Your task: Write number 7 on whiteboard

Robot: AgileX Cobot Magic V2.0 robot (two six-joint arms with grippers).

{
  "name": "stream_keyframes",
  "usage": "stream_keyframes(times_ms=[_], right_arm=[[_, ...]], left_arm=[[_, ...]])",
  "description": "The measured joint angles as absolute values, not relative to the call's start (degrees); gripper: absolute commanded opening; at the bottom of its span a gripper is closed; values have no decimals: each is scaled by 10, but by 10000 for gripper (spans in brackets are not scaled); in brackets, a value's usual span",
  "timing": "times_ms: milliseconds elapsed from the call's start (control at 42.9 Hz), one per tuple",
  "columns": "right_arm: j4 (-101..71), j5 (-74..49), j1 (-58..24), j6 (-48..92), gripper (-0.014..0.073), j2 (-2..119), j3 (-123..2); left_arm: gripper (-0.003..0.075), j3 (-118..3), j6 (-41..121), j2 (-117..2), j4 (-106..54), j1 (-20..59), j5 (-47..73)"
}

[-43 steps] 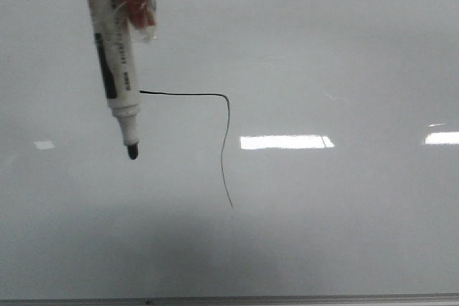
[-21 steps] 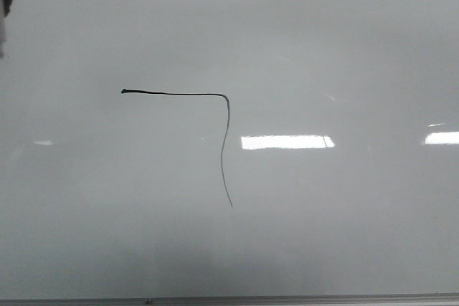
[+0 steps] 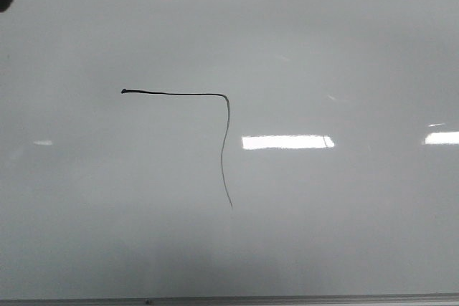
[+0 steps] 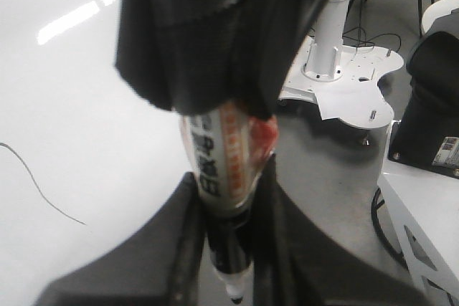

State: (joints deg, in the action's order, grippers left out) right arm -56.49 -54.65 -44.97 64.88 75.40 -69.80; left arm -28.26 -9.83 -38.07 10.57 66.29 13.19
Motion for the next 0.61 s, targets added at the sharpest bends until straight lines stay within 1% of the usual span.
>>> stream_keyframes(times_ms=[70, 93, 140, 163, 280, 373, 490, 606], right_arm=[[-566, -544, -451, 649, 454, 754, -698], [-566, -543, -451, 649, 491, 754, -698], [-567, -535, -451, 649, 545, 753, -698], [-567, -530, -451, 649, 552, 751, -698], [-569, -501, -449, 646, 547, 737, -698], [-561, -483, -436, 631, 531, 716, -698], [-526, -462, -397, 585, 479, 676, -682], [-483, -438, -338, 528, 414, 613, -625]], left_arm=[[-1, -283, -98, -381, 106, 663, 134], [-1, -283, -98, -381, 106, 663, 138], [-1, -284, -98, -381, 106, 663, 150], [0, -284, -99, -382, 106, 663, 162], [0, -284, -118, -393, 106, 655, 213], [0, -284, -163, -404, 114, 623, 253], [-1, -294, -240, -419, 160, 538, 314], [-1, -316, -264, -431, 210, 418, 359]])
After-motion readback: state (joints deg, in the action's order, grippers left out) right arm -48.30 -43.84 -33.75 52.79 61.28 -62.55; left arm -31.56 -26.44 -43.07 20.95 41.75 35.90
